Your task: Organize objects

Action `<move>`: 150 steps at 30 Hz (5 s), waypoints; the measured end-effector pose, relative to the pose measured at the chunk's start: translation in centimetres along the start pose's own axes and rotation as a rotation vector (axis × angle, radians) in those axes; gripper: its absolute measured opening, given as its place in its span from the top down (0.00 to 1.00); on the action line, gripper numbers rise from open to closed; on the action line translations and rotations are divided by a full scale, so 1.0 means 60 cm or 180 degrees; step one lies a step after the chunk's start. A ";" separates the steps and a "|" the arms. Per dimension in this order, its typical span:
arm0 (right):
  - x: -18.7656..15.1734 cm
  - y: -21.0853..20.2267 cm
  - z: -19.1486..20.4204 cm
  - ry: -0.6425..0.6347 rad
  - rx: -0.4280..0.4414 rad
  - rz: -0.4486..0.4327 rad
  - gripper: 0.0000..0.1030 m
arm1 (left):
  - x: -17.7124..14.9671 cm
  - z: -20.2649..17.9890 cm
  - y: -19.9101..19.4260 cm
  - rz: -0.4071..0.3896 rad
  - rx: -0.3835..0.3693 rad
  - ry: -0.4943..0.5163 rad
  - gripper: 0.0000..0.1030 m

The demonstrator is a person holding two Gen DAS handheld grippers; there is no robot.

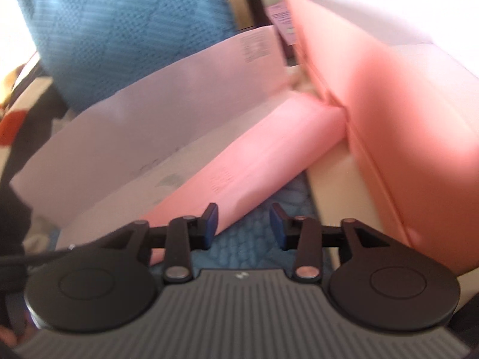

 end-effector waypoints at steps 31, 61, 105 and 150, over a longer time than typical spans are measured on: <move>0.017 0.065 0.048 0.0722 0.0607 0.0474 0.92 | -0.006 0.001 -0.042 -0.0111 -0.0317 -0.0173 0.63; -0.020 -0.009 0.006 0.2050 0.0412 0.1047 0.95 | -0.051 -0.147 -0.051 0.0186 -0.0008 0.2416 0.59; 0.004 0.056 0.095 -0.0021 0.0481 0.0381 0.77 | 0.054 0.030 0.076 0.1308 -0.1706 -0.0122 0.85; 0.004 0.054 0.071 0.0118 0.0445 0.0401 0.77 | 0.014 0.001 -0.005 0.0046 -0.0108 -0.0033 0.82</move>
Point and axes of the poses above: each gripper's, at about its wrist camera, not at the fingertips, and y roughly the way its jaws point, z to its left, x to its top, the point moved 5 cm from there along y, roughly the way its jaws point, and after that the axes turned 12 degrees about y, right-handed, at the moved point
